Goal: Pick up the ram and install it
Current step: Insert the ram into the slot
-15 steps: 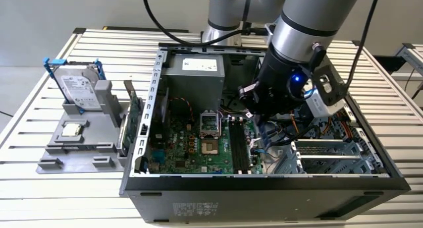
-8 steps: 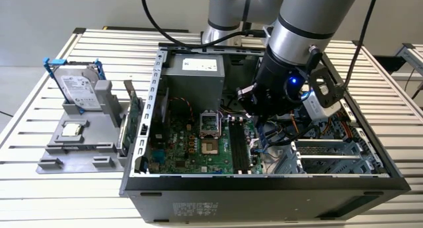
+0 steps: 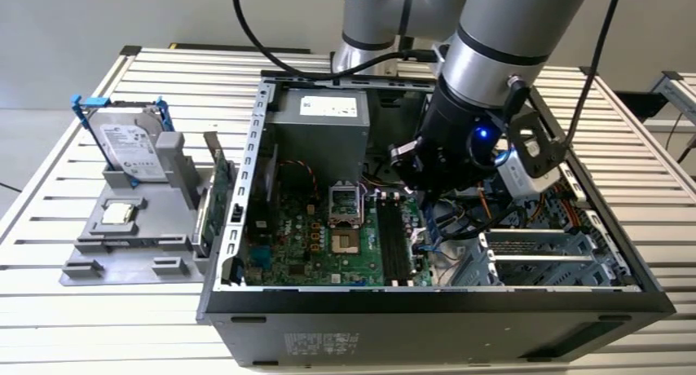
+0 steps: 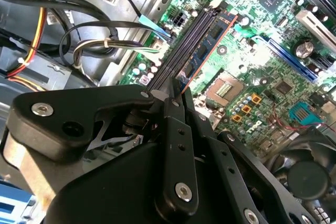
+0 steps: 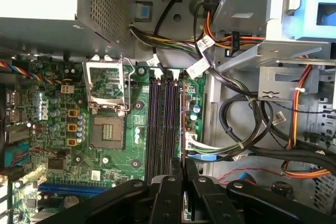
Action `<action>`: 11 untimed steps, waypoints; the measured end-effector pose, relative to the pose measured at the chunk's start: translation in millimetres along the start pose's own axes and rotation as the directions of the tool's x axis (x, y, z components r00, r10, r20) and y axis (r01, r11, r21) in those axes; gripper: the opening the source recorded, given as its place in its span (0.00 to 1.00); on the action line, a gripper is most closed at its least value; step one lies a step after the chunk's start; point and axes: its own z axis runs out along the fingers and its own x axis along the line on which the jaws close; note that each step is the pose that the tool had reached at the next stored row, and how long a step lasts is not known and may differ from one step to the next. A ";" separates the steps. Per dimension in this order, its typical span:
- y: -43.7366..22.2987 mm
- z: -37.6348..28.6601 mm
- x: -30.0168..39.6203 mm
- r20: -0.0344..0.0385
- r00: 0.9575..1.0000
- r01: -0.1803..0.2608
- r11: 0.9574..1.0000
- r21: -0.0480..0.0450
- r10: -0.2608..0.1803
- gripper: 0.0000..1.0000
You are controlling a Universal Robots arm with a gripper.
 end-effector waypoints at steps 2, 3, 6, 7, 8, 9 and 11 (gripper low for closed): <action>0.0 1.8 -0.1 0.011 1.000 0.000 1.000 0.001 0.000 0.00; -0.1 3.1 -0.2 0.015 1.000 0.000 1.000 0.001 0.000 0.00; -0.1 7.7 -0.4 0.017 1.000 0.001 1.000 0.001 -0.001 0.00; -0.1 9.2 -0.4 0.017 1.000 0.000 1.000 0.001 0.000 0.00; -0.1 10.5 -0.4 0.017 1.000 0.000 1.000 0.001 0.000 0.00; -0.2 12.0 -0.4 0.017 1.000 0.000 1.000 0.001 0.000 0.00; -0.2 15.1 0.0 0.017 1.000 0.000 1.000 0.001 0.000 0.00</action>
